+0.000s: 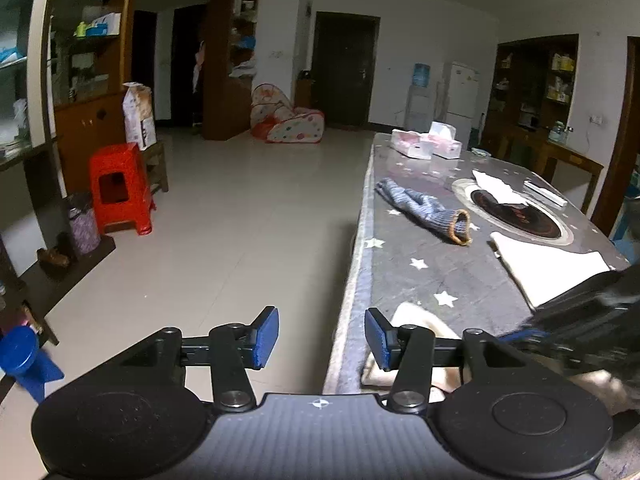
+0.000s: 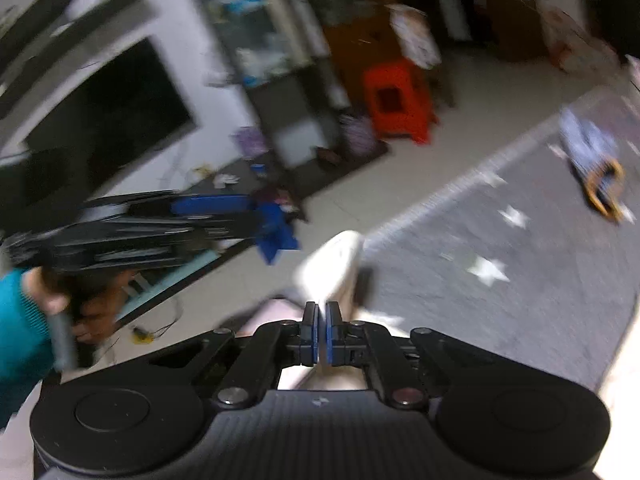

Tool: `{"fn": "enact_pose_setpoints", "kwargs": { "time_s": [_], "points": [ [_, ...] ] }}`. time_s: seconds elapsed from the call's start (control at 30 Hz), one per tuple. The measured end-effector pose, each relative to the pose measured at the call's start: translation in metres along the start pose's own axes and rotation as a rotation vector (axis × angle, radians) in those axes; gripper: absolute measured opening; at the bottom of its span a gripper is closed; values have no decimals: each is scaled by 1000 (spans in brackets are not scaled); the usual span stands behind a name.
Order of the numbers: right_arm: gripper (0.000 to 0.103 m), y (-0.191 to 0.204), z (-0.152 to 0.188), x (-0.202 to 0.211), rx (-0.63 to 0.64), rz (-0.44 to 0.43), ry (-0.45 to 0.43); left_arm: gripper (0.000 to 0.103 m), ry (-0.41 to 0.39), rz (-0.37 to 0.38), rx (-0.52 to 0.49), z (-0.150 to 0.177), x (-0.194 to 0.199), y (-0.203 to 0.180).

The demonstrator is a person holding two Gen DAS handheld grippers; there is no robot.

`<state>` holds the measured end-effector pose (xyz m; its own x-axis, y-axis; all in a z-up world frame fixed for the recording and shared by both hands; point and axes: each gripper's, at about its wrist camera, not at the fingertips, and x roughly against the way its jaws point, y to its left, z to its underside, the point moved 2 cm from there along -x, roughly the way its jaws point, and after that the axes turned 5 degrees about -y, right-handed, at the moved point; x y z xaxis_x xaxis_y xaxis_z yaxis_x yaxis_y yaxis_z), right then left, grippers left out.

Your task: Fold clothes

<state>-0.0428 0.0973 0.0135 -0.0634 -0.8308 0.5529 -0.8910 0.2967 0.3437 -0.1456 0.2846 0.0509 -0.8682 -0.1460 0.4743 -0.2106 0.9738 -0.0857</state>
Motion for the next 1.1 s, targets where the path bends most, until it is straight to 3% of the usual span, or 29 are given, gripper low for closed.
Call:
{"fn": "enact_pose_setpoints", "kwargs": {
  "time_s": [0.17, 0.33, 0.43, 0.6, 0.67, 0.77, 1.1],
  "points": [
    [16, 39, 12, 10, 140, -86, 37, 52, 35, 5, 33, 5, -3, 4],
    [18, 39, 19, 37, 143, -58, 43, 52, 100, 55, 18, 16, -12, -6],
    [26, 27, 19, 61, 131, -7, 30, 52, 141, 89, -4, 22, -21, -15],
    [31, 7, 20, 99, 97, 91, -2, 48, 177, 134, -45, 25, -32, -28],
    [34, -1, 22, 113, 81, 131, -18, 27, 186, 151, -64, 25, -35, -32],
    [36, -13, 29, 139, 51, 194, -47, 16, 181, 168, -104, 24, -38, -39],
    [40, -56, 76, 220, -61, 461, -70, 12, 63, 109, -272, -8, -53, -55]
  ]
}}
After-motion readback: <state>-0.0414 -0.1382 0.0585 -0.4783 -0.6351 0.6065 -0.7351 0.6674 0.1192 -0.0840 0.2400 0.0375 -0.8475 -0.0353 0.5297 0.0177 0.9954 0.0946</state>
